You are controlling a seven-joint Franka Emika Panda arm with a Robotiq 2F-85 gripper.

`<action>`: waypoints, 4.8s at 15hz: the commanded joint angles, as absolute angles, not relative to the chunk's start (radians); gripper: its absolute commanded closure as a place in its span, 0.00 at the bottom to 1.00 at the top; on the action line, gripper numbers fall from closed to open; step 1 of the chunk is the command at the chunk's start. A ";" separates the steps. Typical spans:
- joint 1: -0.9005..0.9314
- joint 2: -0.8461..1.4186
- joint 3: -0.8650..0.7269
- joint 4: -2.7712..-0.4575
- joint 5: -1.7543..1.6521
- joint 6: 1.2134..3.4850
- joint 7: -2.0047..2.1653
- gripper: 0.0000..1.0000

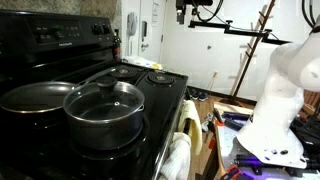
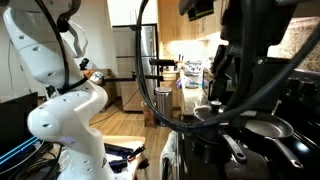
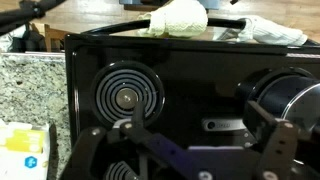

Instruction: Put the lid on the stove

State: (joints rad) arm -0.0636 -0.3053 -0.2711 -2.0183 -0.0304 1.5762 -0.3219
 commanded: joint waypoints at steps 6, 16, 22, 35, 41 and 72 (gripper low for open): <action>-0.088 -0.302 -0.251 -2.016 -0.024 1.574 -0.328 0.00; -0.088 -0.302 -0.251 -2.016 -0.024 1.574 -0.328 0.00; -0.088 -0.302 -0.251 -2.016 -0.024 1.574 -0.328 0.00; 0.000 -0.337 -0.155 -2.218 0.126 1.911 -0.395 0.00; 0.089 -0.330 -0.080 -2.285 0.166 1.983 -0.453 0.00; 0.164 -0.094 0.152 -2.127 -0.062 2.105 0.109 0.00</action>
